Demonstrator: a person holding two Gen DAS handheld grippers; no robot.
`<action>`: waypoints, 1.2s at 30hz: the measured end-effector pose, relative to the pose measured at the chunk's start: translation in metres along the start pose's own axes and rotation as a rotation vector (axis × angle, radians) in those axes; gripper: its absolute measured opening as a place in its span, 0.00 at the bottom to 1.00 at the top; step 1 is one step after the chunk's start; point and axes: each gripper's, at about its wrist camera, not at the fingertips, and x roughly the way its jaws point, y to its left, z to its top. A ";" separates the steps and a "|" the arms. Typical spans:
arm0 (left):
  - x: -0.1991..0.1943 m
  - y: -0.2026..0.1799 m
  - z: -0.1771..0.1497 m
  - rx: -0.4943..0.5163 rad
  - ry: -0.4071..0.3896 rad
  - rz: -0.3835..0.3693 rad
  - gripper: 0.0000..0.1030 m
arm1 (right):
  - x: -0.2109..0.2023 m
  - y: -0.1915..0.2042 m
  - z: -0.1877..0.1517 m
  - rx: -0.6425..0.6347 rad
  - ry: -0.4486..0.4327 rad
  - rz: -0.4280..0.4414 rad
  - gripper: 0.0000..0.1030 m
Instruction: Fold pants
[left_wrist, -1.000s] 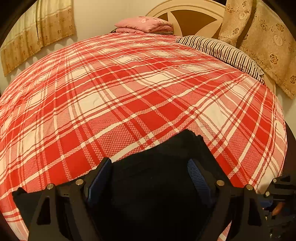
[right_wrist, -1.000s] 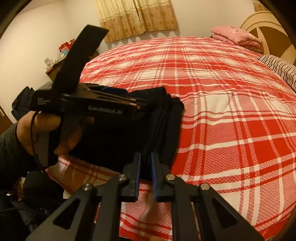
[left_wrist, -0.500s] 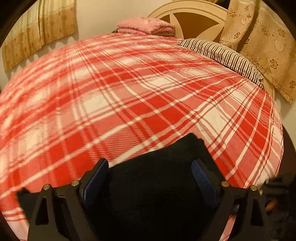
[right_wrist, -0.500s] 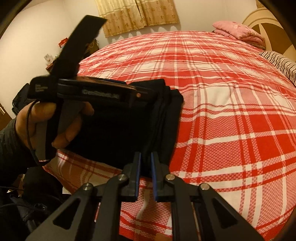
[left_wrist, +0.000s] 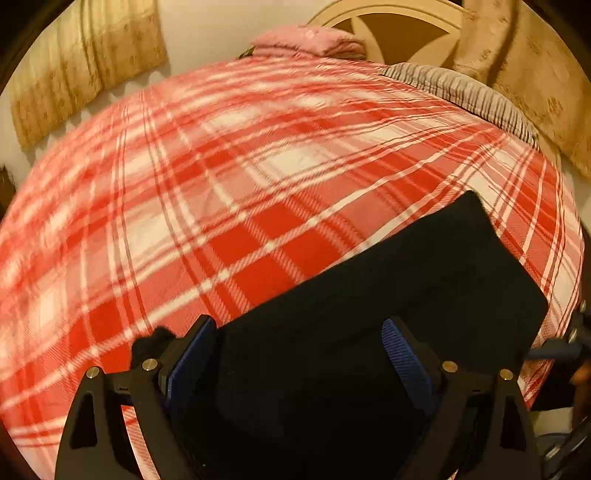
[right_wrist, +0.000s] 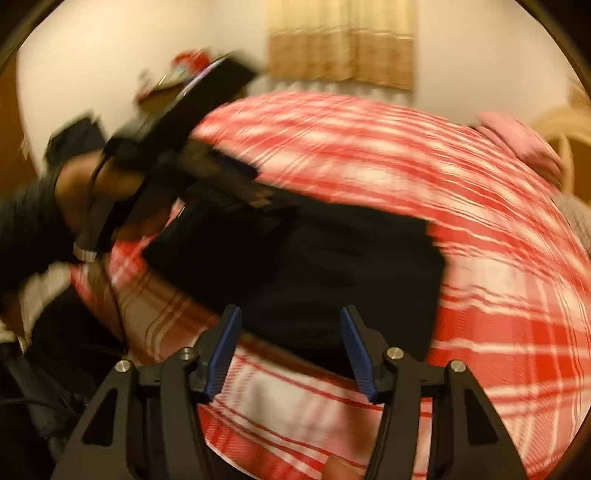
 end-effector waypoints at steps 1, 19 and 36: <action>0.001 0.004 -0.001 -0.023 -0.006 -0.019 0.90 | 0.010 0.013 0.001 -0.052 0.017 -0.016 0.57; 0.018 0.014 0.011 -0.119 -0.019 -0.018 0.99 | 0.046 0.036 -0.004 -0.183 0.083 -0.048 0.13; -0.027 0.015 -0.048 -0.093 -0.083 0.097 0.99 | 0.009 -0.035 0.019 0.139 -0.078 0.065 0.55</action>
